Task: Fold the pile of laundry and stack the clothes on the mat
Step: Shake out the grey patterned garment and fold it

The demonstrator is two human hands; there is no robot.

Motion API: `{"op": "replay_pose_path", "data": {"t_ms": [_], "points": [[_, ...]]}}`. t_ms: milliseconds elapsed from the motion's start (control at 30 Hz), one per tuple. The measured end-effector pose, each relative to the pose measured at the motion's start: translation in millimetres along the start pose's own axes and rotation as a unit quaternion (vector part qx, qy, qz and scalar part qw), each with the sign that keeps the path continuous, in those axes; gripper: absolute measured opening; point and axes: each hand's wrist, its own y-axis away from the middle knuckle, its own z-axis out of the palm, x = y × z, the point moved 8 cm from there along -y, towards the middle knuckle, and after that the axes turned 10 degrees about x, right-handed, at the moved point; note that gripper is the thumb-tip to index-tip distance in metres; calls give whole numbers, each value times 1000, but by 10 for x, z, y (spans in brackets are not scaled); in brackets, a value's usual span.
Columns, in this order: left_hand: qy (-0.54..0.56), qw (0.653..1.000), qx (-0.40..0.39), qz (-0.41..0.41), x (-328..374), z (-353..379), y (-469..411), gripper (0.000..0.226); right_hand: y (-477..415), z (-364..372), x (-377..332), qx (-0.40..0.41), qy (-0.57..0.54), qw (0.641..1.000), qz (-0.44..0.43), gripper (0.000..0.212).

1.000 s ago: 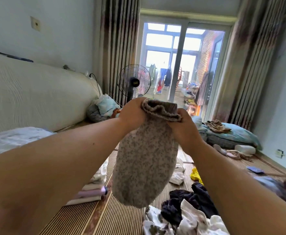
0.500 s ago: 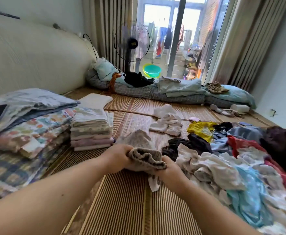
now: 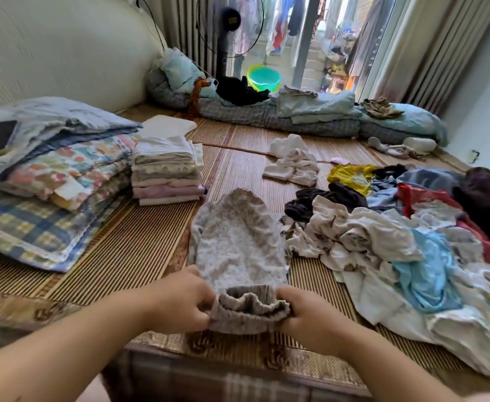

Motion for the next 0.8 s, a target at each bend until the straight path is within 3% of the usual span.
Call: {"op": "replay_pose_path", "data": {"t_ms": [67, 133, 233, 300, 367, 400, 500, 633, 667, 733, 800], "points": [[116, 992, -34, -29, -24, 37, 45, 15, -2, 4, -56, -33, -106, 994, 15, 11], [252, 965, -31, -62, -58, 24, 14, 26, -77, -19, -103, -40, -235, 970, 38, 15], [387, 917, 41, -82, -201, -98, -200, 33, -370, -90, -53, 21, -349, 934, 80, 20], [423, 894, 91, -114, -364, -145, -338, 50, -613, -146, 77, 104, -322, 935, 107, 16], [403, 897, 84, -162, -526, -46, -461, 59, -844, -136, 222, 163, -257, 944, 128, 18], [352, 917, 77, -173, -591, 8, -519, 62, -941, -101, 288, 177, -215, 951, 133, 24], [155, 968, 90, -176, -716, 68, -647, 80, -1097, 87, 491, 166, -73, 972, 147, 46], [74, 983, 56, -160, -720, 259, -728, 101, -1120, 212, 582, 163, 27, 978, 127, 68], [51, 984, 68, -154, -705, 269, -727, 107, -1106, 179, 533, 189, 62, 975, 96, 79], [8, 986, 127, -111, -610, 202, -737, 119, -1028, 109, 244, 256, 167, 950, -60, 89], [-17, 989, 142, -26, -427, 188, -763, 114, -867, 174, -76, 289, 227, 898, -243, 74]]}}
